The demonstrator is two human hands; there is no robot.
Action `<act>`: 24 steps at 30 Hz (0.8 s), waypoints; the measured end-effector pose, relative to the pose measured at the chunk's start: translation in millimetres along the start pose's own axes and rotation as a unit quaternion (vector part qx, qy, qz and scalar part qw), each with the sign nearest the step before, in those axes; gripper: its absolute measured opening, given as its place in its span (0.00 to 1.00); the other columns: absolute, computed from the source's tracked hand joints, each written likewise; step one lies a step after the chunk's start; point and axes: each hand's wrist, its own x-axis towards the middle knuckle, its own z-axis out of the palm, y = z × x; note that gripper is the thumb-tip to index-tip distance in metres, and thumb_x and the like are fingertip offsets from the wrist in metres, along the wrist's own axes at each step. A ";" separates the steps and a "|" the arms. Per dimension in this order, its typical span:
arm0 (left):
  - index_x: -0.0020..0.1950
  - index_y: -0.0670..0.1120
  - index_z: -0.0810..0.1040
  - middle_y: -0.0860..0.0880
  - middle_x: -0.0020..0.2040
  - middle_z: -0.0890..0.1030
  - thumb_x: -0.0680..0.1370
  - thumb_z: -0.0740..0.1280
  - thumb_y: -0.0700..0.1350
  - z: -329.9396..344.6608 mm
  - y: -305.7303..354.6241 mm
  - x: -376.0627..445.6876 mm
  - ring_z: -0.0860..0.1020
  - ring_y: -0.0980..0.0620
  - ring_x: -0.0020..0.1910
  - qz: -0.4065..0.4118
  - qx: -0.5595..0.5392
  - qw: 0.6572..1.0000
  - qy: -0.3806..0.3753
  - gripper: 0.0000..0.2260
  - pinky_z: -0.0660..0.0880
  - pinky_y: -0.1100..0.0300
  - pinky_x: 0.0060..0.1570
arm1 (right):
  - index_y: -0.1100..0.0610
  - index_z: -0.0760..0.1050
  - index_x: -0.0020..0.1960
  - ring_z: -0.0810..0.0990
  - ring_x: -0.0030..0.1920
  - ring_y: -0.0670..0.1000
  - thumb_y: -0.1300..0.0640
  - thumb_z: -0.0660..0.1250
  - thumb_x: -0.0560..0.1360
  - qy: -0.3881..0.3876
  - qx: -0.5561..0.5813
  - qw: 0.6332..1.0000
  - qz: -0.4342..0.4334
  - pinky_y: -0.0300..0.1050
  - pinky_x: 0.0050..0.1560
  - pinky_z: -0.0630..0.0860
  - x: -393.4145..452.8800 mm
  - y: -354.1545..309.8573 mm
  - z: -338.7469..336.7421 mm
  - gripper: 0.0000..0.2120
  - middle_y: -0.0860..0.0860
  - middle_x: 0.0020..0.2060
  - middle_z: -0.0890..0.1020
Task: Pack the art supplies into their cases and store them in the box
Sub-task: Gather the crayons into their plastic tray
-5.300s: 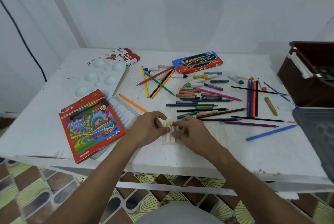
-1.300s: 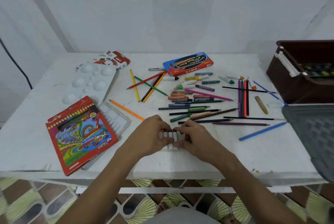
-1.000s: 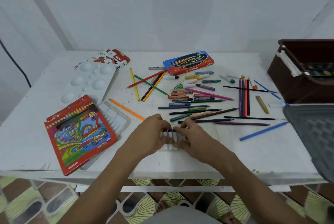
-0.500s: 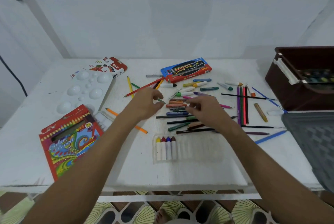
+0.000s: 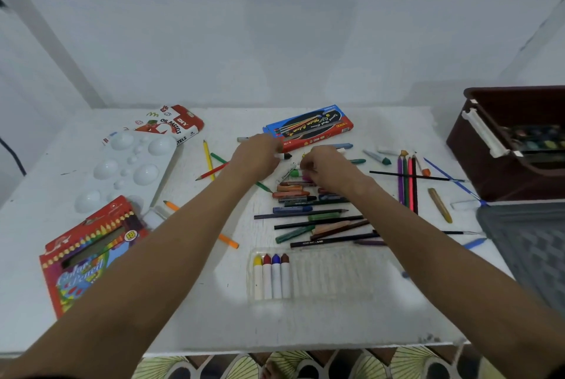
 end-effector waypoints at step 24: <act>0.62 0.50 0.77 0.53 0.41 0.82 0.74 0.70 0.50 -13.4 44.7 -145.5 0.76 0.60 0.35 -0.098 -0.237 0.966 0.029 0.17 0.66 0.74 0.30 | 0.56 0.77 0.61 0.76 0.38 0.41 0.52 0.67 0.76 0.031 0.197 0.980 0.012 0.26 0.34 0.67 -105.1 -18.6 -0.2 0.16 0.47 0.44 0.79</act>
